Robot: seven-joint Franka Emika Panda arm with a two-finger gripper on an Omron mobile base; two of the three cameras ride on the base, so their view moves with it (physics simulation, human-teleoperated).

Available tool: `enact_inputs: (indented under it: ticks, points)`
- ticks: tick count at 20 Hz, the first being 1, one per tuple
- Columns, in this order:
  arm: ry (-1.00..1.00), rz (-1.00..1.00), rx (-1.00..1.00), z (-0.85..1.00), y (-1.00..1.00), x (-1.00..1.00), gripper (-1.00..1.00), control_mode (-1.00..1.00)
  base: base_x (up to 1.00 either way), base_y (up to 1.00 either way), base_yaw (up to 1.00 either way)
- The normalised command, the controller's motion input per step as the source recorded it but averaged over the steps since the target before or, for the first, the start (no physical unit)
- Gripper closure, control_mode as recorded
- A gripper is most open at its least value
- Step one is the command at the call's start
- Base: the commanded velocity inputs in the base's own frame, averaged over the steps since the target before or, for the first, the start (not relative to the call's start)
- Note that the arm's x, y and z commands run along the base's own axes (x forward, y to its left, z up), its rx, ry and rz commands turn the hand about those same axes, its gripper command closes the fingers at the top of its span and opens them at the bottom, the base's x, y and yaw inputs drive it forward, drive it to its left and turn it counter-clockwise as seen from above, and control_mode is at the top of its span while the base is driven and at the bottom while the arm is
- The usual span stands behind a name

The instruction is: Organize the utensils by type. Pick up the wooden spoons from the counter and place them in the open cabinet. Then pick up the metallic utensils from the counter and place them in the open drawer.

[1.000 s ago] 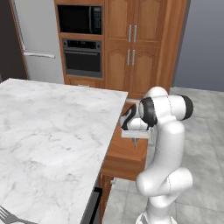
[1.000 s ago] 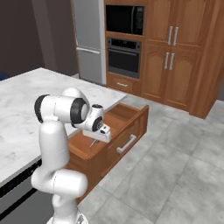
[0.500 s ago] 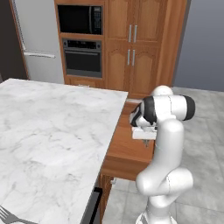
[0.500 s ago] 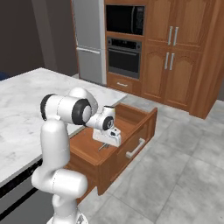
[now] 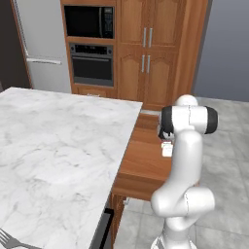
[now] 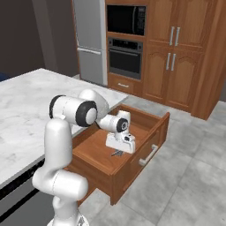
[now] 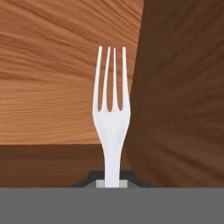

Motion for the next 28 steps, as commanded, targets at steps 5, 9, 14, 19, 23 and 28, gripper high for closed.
enact_inputs:
  ticks: [5,9,14,19,23,28]
  points:
    - [0.2,-0.08,0.0,-0.22,-0.61,-0.45,1.0,-1.0,0.0,0.0,0.0]
    - [0.19,-0.08,0.0,-0.17,-0.58,-0.42,1.0,-1.0,0.0,0.0,0.0]
    - [0.18,-0.09,0.0,-0.14,-0.6,-0.41,1.0,-1.0,0.0,0.0,0.0]
    - [0.08,-0.04,0.0,-0.07,-0.39,-0.16,1.0,-1.0,0.0,0.0,0.0]
    - [-0.09,0.0,0.0,0.0,-0.01,0.0,1.0,-1.0,0.0,0.0,0.0]
    - [-0.1,0.0,0.0,0.0,0.19,0.1,1.0,-1.0,0.0,0.0,0.0]
